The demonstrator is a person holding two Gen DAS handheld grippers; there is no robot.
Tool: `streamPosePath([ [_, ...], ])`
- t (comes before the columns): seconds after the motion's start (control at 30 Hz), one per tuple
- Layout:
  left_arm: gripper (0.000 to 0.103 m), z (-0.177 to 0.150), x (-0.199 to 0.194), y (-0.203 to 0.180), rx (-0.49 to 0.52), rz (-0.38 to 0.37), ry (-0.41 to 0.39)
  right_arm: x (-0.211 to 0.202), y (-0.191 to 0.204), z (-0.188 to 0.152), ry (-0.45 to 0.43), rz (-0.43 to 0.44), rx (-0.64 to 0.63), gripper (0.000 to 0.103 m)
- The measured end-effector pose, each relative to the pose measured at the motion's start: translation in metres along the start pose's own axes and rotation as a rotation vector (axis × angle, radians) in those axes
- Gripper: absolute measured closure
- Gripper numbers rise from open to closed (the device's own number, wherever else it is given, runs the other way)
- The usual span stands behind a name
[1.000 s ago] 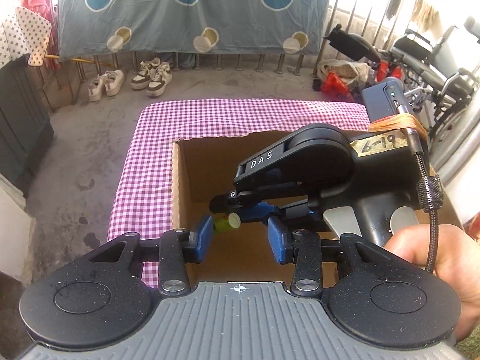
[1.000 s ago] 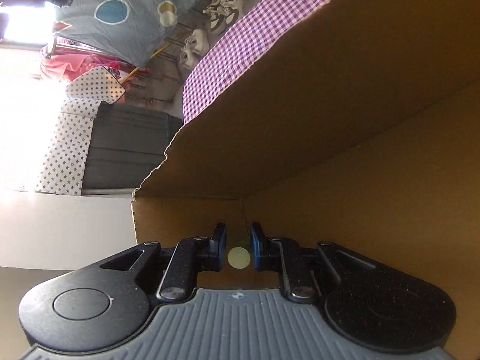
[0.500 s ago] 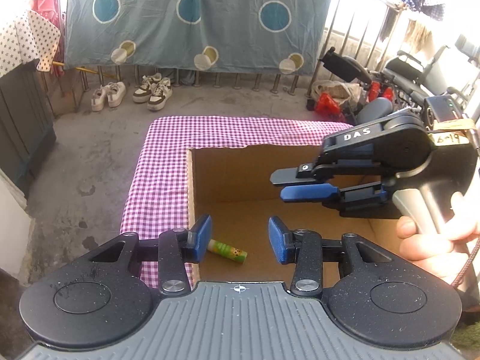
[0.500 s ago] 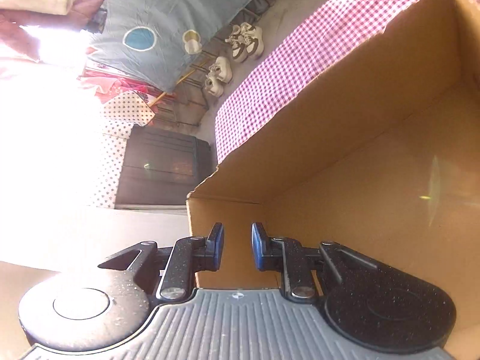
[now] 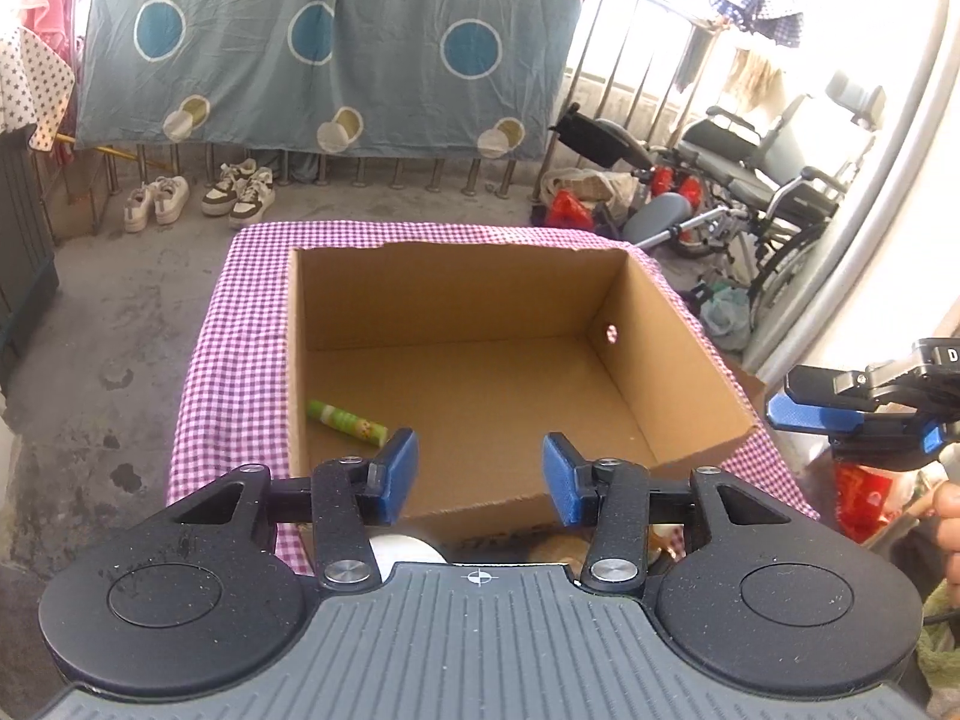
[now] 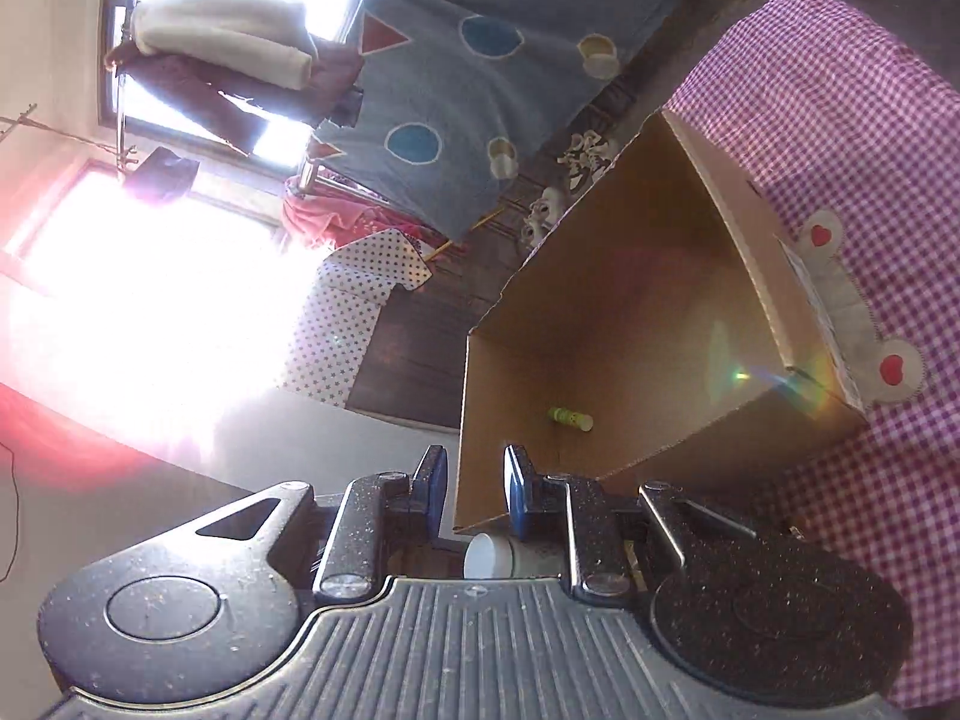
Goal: Organize rigid objects
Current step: 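Move the right tool back to the black key fob and grasp it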
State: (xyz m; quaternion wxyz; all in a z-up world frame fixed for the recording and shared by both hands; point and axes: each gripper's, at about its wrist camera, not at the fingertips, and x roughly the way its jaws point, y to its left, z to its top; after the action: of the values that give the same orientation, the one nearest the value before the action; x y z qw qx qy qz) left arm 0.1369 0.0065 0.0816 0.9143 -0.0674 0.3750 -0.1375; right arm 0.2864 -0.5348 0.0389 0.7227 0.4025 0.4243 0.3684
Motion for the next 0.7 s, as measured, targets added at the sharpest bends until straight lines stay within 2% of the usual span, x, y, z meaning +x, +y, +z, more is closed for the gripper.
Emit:
streamPosePath([
  [0.13, 0.056, -0.025, 0.016, -0.025, 0.05, -0.1, 0.065, -0.026, -0.034, -0.026, -0.055, -0.067, 0.03, 0.071],
  [0.23, 0.056, -0.046, 0.034, -0.047, 0.098, -0.148, 0.122, -0.03, -0.06, -0.047, -0.056, -0.113, 0.072, 0.071],
  [0.37, 0.056, -0.08, 0.059, -0.082, 0.204, -0.145, 0.178, -0.031, -0.092, -0.075, -0.05, -0.195, 0.131, 0.071],
  [0.57, 0.059, -0.115, 0.093, -0.115, 0.353, -0.093, 0.254, -0.025, -0.13, -0.102, -0.018, -0.214, 0.26, 0.071],
  [0.7, 0.059, -0.128, 0.105, -0.131, 0.437, -0.064, 0.254, -0.019, -0.146, -0.107, -0.002, -0.206, 0.31, 0.071],
])
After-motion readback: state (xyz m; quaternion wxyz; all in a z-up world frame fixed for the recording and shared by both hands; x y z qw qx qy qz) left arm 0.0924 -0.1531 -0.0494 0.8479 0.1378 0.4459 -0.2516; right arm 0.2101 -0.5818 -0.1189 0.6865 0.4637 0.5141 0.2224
